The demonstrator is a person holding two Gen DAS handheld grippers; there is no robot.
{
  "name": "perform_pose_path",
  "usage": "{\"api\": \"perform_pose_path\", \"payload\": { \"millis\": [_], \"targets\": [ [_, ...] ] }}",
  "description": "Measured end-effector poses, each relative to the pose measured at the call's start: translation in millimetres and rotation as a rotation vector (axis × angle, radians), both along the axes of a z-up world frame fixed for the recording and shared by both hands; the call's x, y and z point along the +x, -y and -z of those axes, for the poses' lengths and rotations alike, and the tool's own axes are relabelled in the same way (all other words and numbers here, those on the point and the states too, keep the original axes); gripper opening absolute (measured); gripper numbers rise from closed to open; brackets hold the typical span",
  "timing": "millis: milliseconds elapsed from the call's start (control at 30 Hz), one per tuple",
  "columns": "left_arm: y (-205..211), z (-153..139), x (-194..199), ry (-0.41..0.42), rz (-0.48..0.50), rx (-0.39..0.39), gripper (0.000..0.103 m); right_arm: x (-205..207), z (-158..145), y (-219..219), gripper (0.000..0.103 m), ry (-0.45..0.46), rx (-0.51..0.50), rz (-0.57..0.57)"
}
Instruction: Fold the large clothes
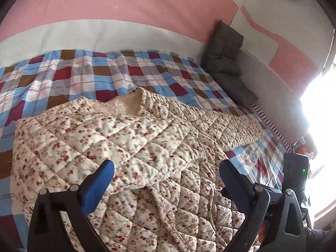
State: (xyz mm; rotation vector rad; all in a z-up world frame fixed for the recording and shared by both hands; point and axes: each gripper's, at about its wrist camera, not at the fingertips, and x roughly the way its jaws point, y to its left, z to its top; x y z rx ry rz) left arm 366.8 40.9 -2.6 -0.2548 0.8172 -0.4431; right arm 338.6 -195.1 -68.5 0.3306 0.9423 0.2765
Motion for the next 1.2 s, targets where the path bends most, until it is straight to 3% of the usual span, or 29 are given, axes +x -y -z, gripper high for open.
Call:
{"api": "perform_pose_path", "payload": {
  "millis": [67, 167, 300, 333, 433, 500, 567, 633, 733, 900, 1000, 1100, 1200],
  "targets": [
    [-31, 3, 2, -0.009, -0.093, -0.011, 0.099, 3, -2, -1, 0.069, 0.0, -0.021, -0.001],
    [-83, 20, 13, -0.073, -0.251, 0.038, 0.073, 15, -3, -3, 0.069, 0.004, -0.052, -0.001],
    [-141, 69, 31, -0.222, -0.424, 0.078, 0.009, 43, -4, -18, 0.067, 0.051, -0.035, -0.03],
    [-151, 84, 32, -0.258, -0.44, 0.059, 0.003, 52, -3, -25, 0.058, 0.062, -0.042, -0.042],
    [-153, 102, 30, -0.224, -0.44, 0.048, 0.003, 83, 13, -48, 0.054, 0.051, -0.135, -0.068],
    [-139, 99, 33, -0.192, -0.439, 0.135, 0.003, 104, 42, -55, 0.049, -0.013, -0.213, -0.083],
    [-127, 99, 40, -0.174, -0.433, 0.219, 0.003, 113, 55, -56, 0.047, 0.004, -0.241, -0.097],
    [-125, 102, 45, -0.174, -0.429, 0.244, 0.003, 118, 52, -61, 0.047, -0.009, -0.281, -0.099],
    [-129, 91, 44, -0.194, -0.438, 0.22, 0.003, 117, 39, -66, 0.047, -0.036, -0.324, -0.092],
    [-128, 56, 30, -0.083, -0.436, 0.203, 0.003, 108, 1, -65, 0.047, 0.094, -0.304, -0.085],
    [-136, 63, 48, -0.122, -0.468, 0.218, 0.003, 137, 12, -59, 0.048, 0.051, -0.299, -0.05],
    [-147, 98, 69, -0.234, -0.466, 0.194, 0.004, 169, 48, -54, 0.048, -0.068, -0.274, -0.073],
    [-142, 101, 67, -0.201, -0.464, 0.231, 0.004, 165, 46, -62, 0.048, -0.019, -0.338, -0.101]
  ]
}}
